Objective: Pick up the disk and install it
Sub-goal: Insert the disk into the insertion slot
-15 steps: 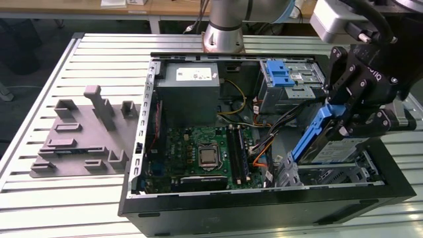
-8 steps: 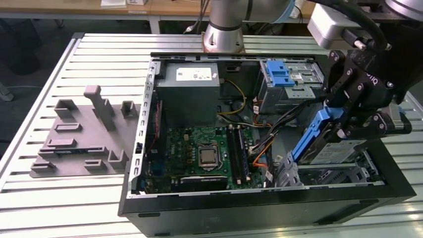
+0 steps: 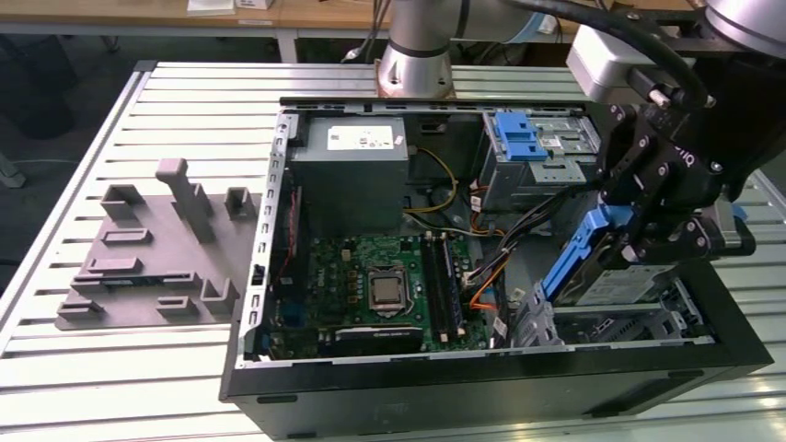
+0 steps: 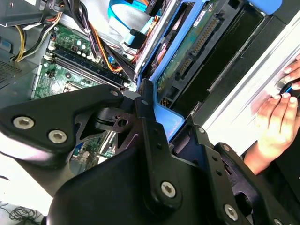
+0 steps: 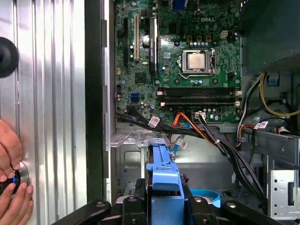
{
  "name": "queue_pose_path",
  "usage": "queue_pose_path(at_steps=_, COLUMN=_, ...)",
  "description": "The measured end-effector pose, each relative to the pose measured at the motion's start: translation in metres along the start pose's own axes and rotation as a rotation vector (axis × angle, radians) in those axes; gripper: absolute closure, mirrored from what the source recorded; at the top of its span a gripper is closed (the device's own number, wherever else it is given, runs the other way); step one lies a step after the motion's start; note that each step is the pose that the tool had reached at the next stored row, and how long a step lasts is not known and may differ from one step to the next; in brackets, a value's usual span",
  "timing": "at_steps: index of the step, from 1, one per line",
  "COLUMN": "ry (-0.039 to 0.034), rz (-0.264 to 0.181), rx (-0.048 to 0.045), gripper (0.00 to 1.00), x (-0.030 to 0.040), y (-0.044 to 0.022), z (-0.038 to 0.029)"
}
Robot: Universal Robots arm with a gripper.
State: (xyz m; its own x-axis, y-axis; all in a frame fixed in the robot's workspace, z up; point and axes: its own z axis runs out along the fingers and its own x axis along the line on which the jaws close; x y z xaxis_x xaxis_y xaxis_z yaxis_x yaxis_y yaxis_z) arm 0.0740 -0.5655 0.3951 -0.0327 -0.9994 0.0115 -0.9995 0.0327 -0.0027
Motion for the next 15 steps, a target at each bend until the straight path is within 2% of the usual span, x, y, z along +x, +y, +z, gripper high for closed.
queue_pose_path(at_steps=13, ry=-0.0001, rz=0.000, rx=0.0000, gripper=0.64, x=-0.0002, y=0.0000, z=0.0135)
queue_pose_path(at_steps=14, ry=-0.0002, rz=0.000, rx=0.0000, gripper=0.64, x=-0.0002, y=0.0001, z=0.0189)
queue_pose_path(at_steps=15, ry=0.0000, rz=0.000, rx=0.0000, gripper=0.64, x=-0.0003, y=0.0001, z=0.0201)
